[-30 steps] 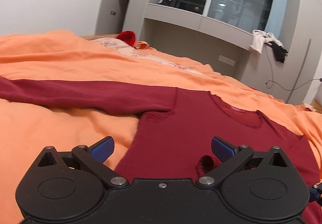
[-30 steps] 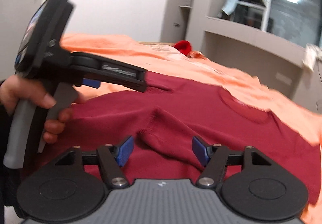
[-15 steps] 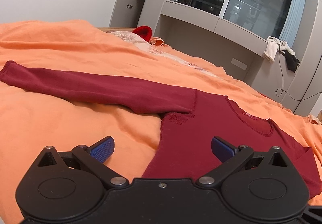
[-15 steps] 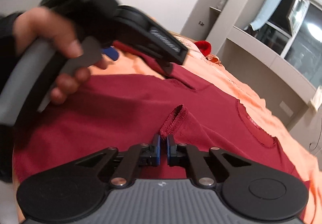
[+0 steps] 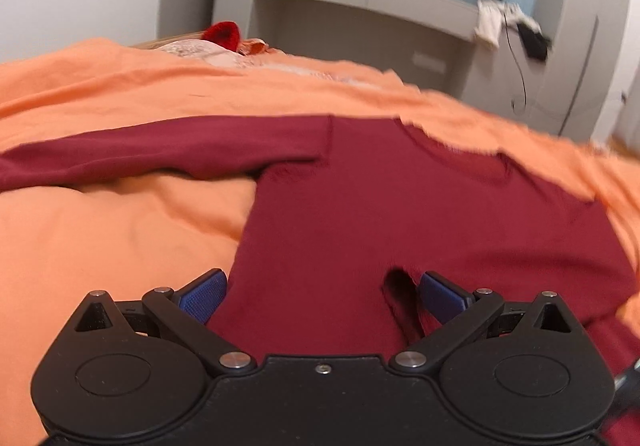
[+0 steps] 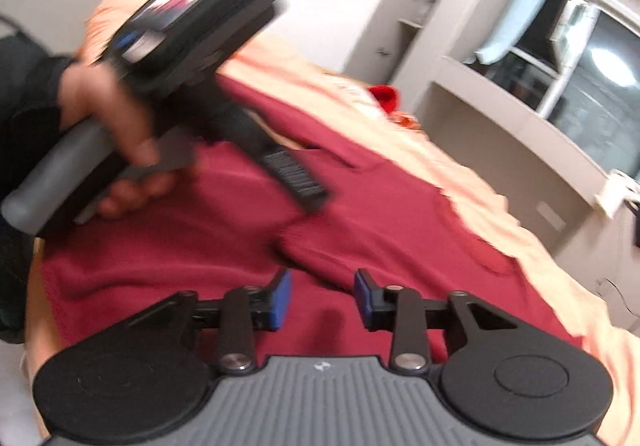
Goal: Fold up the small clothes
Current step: 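Carry the sleeve across the shirt body with the right gripper, then open the right gripper to release the sleeve on the shirt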
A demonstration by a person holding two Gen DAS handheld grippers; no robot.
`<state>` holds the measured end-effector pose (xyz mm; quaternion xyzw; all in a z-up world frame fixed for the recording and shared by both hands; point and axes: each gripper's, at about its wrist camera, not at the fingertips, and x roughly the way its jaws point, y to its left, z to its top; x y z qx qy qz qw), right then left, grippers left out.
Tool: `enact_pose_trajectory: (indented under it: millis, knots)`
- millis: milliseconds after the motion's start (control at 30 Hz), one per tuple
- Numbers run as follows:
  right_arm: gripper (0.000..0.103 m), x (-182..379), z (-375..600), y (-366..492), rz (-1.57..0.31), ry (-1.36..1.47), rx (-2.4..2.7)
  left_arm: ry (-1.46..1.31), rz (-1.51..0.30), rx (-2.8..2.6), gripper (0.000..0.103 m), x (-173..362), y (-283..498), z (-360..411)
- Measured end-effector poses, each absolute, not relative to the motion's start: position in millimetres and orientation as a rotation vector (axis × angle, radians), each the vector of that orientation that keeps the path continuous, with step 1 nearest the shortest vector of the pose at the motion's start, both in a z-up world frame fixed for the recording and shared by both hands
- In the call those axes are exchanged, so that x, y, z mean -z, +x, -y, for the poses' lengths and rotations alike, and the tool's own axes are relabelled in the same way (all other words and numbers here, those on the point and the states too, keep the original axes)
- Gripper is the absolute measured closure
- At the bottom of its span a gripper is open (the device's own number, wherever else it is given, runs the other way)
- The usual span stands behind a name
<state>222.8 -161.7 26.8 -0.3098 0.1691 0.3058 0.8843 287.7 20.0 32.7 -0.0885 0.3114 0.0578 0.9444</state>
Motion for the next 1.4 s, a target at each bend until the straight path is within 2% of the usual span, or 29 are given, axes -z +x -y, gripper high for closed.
enact_pose_trajectory:
  millis: [133,367,567,667,700,733,800,833,933,1167,1300,1367,1400]
  knots:
    - [0.042,-35,198,235,-0.351,-0.588,-0.47,-0.07,-0.664,-0.123,0.001,-24,290,-8]
    - [0.041,-22,259,282,-0.382,-0.637,-0.036,0.013,-0.663,-0.118,0.001,-19,286,0]
    - [0.045,6,284,321,-0.527,-0.56,0.007,0.013,-0.664,-0.119,0.0,-19,286,0]
    - [0.052,19,278,331,-0.498,-0.603,0.006,0.007,-0.661,-0.117,0.0,-19,286,0]
    - [0.061,22,276,335,-0.492,-0.608,0.01,0.004,-0.661,-0.115,0.0,-19,286,-1]
    - [0.073,23,276,338,-0.479,-0.596,0.015,0.002,-0.66,-0.114,0.0,-19,286,-1]
    - [0.088,21,283,338,-0.475,-0.552,0.033,0.003,-0.66,-0.113,0.0,-19,285,-1]
    - [0.092,20,287,339,-0.47,-0.522,0.039,0.004,-0.659,-0.112,0.0,-18,286,-2]
    - [0.095,3,302,346,-0.477,-0.4,0.067,0.008,-0.66,-0.105,0.0,-18,285,-2]
    - [0.094,7,316,344,-0.534,-0.283,0.052,0.029,-0.654,-0.094,0.0,-17,283,0]
    - [0.09,0,317,339,-0.533,-0.268,0.041,0.02,-0.646,-0.08,0.001,-19,281,-2]
    - [0.083,-3,319,336,-0.538,-0.253,0.032,-0.018,-0.64,-0.071,0.001,-22,280,-8]
    - [0.071,-4,318,334,-0.54,-0.251,0.03,-0.042,-0.635,-0.067,0.001,-24,280,-13]
